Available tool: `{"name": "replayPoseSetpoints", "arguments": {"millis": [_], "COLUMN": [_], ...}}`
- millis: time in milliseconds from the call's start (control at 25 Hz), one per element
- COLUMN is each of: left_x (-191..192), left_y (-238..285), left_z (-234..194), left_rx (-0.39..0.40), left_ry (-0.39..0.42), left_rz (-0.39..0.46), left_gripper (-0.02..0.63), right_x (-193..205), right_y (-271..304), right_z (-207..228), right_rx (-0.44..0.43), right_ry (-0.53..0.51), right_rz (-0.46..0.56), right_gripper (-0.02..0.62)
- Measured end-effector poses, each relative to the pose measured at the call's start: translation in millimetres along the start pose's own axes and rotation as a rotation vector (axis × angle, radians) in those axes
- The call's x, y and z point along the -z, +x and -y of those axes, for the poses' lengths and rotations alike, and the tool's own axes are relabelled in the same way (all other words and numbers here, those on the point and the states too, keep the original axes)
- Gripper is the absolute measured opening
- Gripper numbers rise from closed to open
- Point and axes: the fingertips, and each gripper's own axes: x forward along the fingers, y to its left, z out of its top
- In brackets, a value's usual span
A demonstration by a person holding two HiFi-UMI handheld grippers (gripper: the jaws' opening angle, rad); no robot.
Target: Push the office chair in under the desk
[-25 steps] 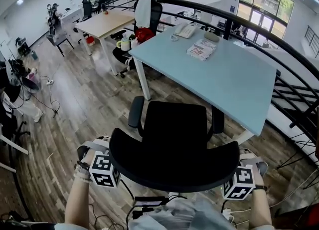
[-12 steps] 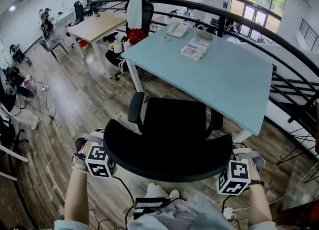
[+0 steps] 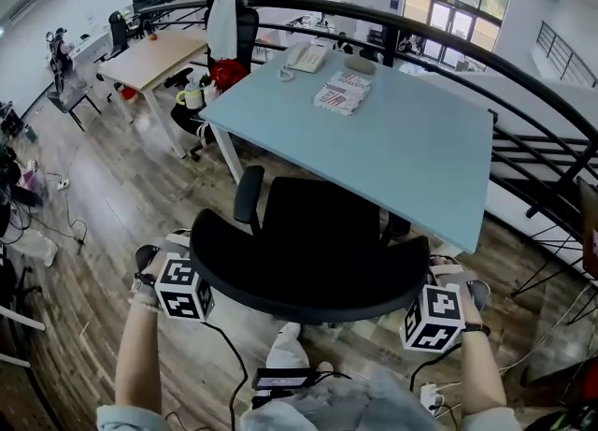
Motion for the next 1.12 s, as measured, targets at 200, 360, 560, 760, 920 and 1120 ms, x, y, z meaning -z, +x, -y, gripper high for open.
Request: {"name": "replayPoseSetpoints", "arguments": {"millis": [200,360,560,760,920,1120], "left_x": [2.6,1.6,1.9,2.0,0.4,-2.7], "left_y": [16.6,30.4,46.5,63.1,72.5,86.6], "left_z": [-33.3,-58.9,-84.9,-113.9,-134.8,-161.1], "left_rx": [0.003,0.012,0.017,0.025,0.026,0.022], "left_ry": [0.043,0.076,0.117,0.157,0.187,0.231], "left_rz": [0.026,0.045,0.067,0.087,0.105,0.139], "left_gripper": [0.091,0.091,0.090,0.089,0.089,0.089], "right_x": [1.3,10.5,6.8,9.3,11.5,15.3], "right_y": [8.9,20.4,25.4,34.2,38.7,44.1], "right_z": [21.7,34.1,55.4,72.4,84.6,100.2], "right_rx": [0.005,-0.002,0.037,0.076,0.083,0.100], "right_ry": [0.035,0.089,0.101,0.138,0.169,0.212], "right_rz": [-0.033,-0.060,-0.063,-0.074,-0.099,-0.137], "right_gripper": [0.138,0.138,0.143,0.149,0.149,0.150]}}
